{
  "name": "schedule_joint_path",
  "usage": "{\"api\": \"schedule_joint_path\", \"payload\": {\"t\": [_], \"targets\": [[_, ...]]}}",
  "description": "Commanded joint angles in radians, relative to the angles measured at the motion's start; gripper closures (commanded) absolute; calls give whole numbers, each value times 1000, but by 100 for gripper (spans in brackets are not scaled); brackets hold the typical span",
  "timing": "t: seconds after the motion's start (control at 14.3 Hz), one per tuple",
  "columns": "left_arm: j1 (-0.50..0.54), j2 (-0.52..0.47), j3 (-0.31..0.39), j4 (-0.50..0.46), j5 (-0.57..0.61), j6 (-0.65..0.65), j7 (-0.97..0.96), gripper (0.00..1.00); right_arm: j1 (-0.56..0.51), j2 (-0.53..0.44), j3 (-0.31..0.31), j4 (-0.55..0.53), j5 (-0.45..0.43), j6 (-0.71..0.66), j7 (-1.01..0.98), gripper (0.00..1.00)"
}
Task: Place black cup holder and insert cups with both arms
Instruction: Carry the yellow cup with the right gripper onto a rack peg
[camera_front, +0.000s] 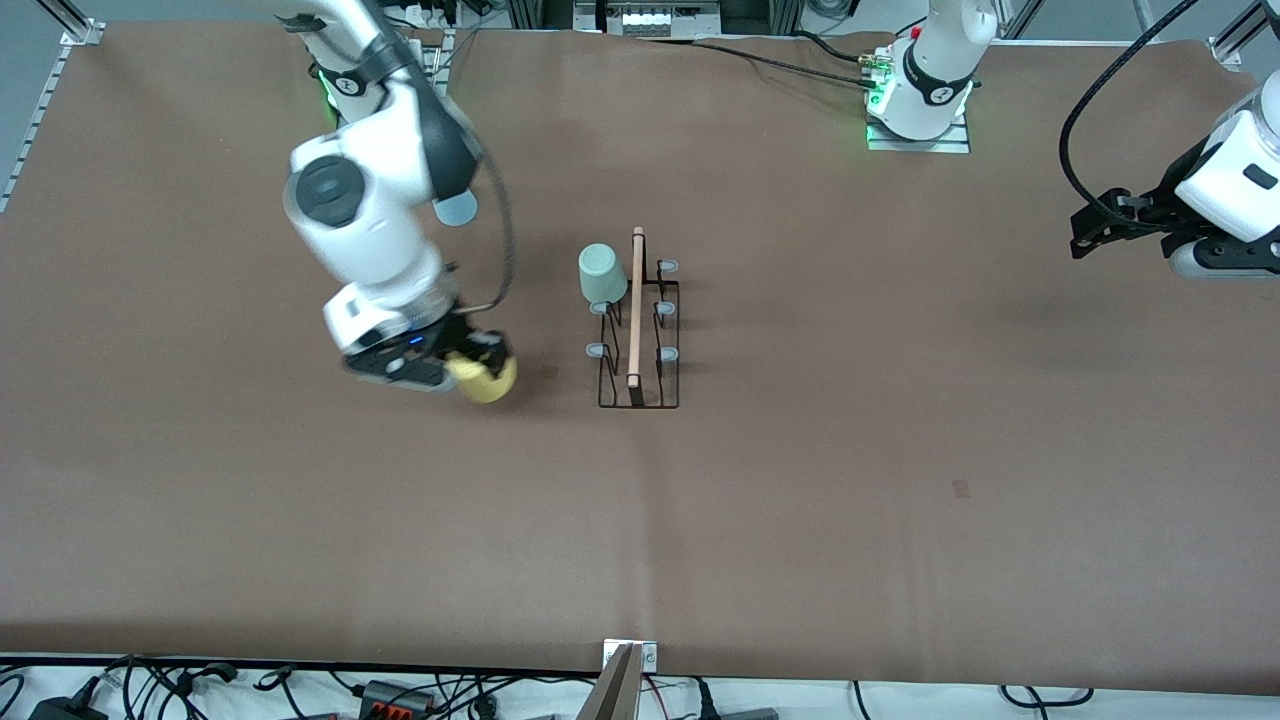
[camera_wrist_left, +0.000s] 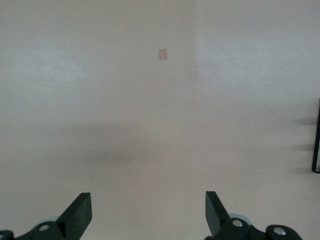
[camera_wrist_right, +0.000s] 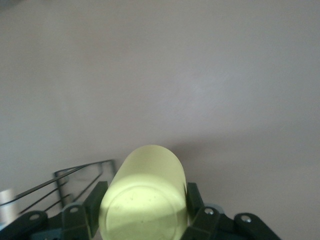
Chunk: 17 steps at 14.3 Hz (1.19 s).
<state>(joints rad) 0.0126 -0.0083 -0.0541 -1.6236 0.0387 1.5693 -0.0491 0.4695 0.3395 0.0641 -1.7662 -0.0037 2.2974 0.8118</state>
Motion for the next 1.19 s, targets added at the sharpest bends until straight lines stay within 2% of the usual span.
{"api": "schedule_joint_path", "payload": {"t": [0.0,0.28,0.63,0.7,0.77,0.84,0.91,1.12], "targets": [[-2,-7,3,11,-11,-18,18,0,55,61,20,73,-28,-13,192,86],[0,-6,8,11,-11,-18,23,0,98,90,51,86,-67,-6,320,86],[0,-7,8,11,-11,-18,25,0,112,121,62,85,-79,39,325,84],[0,-7,8,11,-11,-18,25,0,113,131,62,85,-91,53,325,80],[0,-7,10,11,-11,-18,26,0,118,141,62,85,-91,63,326,62],[0,-7,10,11,-11,-18,26,0,124,147,62,85,-90,71,326,25],[0,-7,10,11,-11,-18,26,0,124,148,62,85,-88,73,326,0],[0,-7,10,10,-11,-18,26,0,115,136,57,87,-87,65,297,0]]}}
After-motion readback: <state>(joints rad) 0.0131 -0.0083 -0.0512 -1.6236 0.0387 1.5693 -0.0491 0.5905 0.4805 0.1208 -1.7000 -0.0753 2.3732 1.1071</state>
